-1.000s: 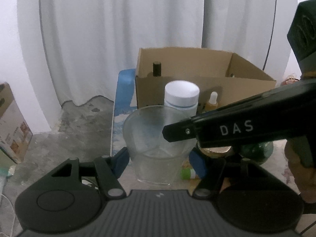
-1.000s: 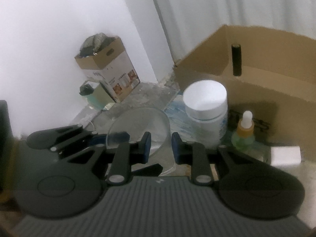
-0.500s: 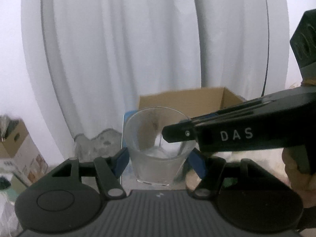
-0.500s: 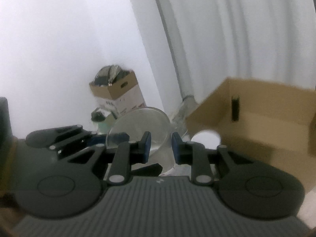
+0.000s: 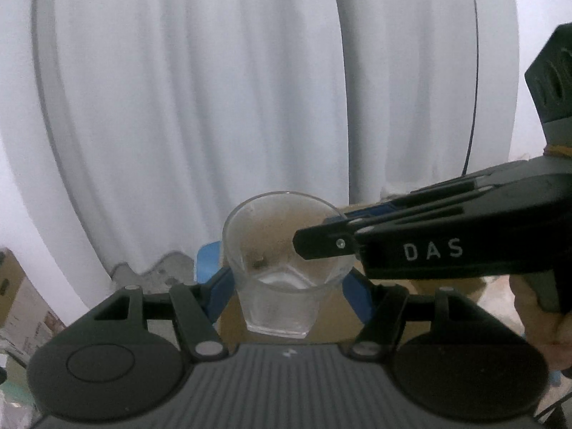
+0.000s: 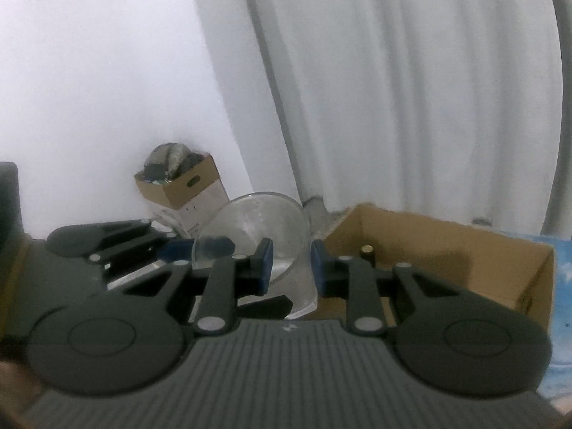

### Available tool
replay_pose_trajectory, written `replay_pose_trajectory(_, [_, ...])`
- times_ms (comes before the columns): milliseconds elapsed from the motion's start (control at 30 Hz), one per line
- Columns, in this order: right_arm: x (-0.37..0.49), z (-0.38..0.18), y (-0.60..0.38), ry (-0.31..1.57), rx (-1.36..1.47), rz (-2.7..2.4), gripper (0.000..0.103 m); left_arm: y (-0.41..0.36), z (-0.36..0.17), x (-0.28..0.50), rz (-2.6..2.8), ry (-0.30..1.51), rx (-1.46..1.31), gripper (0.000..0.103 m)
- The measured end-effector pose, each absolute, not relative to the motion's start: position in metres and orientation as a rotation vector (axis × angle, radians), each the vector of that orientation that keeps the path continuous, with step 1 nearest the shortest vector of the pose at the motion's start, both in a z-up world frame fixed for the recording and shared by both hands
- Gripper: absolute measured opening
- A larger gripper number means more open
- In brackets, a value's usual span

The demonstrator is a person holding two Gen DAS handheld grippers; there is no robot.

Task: Organize rigid objects
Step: 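Carry the glass cup with the right gripper and lower it into the box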

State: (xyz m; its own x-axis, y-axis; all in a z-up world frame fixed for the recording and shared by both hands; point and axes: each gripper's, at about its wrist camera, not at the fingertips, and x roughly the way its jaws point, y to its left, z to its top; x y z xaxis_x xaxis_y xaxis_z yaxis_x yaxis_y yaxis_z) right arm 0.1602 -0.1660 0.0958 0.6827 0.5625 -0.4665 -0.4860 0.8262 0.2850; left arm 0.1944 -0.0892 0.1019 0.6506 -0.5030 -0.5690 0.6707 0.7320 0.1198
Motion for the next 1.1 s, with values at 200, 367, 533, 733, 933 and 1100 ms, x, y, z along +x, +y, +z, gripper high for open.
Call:
replay_pose_trajectory(200, [0.229,0.056,-0.182,0.731,0.206,0.576,0.023,-0.128,0.071,0.263,-0.698,0.724,0.350,0.068])
replay_pose_trajectory(367, [0.269,0.012,-0.193,0.872,0.286,0.576,0.023,-0.152,0.040,0.301,-0.689,0.863,0.375,0.068])
replay_pose_trajectory(533, [0.292,-0.020,-0.194,0.984,0.340,0.587,0.023,-0.151,0.020,0.315,-0.688,0.947,0.423,0.068])
replay_pose_trajectory(733, [0.303,-0.045,-0.197,1.061,0.372,0.585,0.023,-0.155,0.004,0.326,-0.677,1.014,0.467,0.068])
replay_pose_trajectory(933, [0.318,-0.060,-0.185,1.118,0.414,0.587,0.023,-0.151,0.000,0.318,-0.674,1.040,0.517,0.068])
replay_pose_trajectory(1100, [0.324,-0.062,-0.185,1.134,0.418,0.588,0.023,-0.153,0.002,0.315,-0.674,1.045,0.551,0.069])
